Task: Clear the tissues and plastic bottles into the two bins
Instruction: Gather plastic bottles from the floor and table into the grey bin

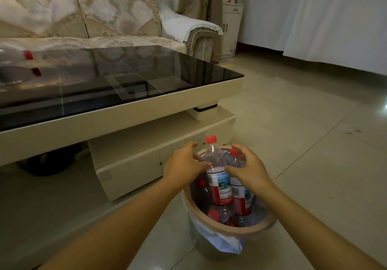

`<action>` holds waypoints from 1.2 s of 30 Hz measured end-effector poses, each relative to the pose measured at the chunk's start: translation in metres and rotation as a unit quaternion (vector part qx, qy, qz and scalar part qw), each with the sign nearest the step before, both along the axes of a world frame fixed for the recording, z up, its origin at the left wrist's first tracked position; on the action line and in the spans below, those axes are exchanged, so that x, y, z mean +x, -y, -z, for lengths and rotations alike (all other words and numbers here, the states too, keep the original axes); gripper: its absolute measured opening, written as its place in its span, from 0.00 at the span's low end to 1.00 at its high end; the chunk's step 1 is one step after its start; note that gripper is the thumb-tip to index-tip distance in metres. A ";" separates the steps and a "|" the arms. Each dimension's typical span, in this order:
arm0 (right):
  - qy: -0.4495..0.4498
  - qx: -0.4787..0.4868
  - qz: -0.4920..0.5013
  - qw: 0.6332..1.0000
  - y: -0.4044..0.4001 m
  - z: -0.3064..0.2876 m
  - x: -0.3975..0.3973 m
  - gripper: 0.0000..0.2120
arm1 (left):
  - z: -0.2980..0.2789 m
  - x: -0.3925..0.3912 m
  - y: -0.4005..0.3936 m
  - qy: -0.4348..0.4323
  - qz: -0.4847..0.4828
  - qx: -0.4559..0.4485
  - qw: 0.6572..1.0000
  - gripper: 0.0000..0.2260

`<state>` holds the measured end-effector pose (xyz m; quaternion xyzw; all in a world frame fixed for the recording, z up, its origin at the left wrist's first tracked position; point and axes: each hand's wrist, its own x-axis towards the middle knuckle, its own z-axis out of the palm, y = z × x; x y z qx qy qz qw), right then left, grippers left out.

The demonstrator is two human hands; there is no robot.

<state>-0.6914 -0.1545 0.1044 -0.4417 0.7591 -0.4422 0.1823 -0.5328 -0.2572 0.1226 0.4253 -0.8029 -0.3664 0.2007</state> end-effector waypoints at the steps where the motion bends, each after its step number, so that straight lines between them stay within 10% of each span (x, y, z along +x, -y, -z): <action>1: -0.001 -0.007 -0.012 1.000 0.003 -0.008 0.008 0.29 | -0.010 0.013 0.001 -0.018 0.003 0.000 1.000 0.30; 15: -0.167 -0.110 -0.275 0.940 0.110 -0.140 0.231 0.21 | -0.148 0.308 0.071 -0.056 -0.157 -0.199 0.966 0.19; 26: -0.452 -0.152 -0.277 0.834 0.207 -0.150 0.400 0.27 | -0.134 0.481 0.141 0.227 -0.294 -0.352 0.859 0.35; 36: -0.486 -0.091 -0.251 0.832 0.321 -0.138 0.501 0.32 | -0.114 0.599 0.213 0.236 -0.415 -0.271 0.836 0.45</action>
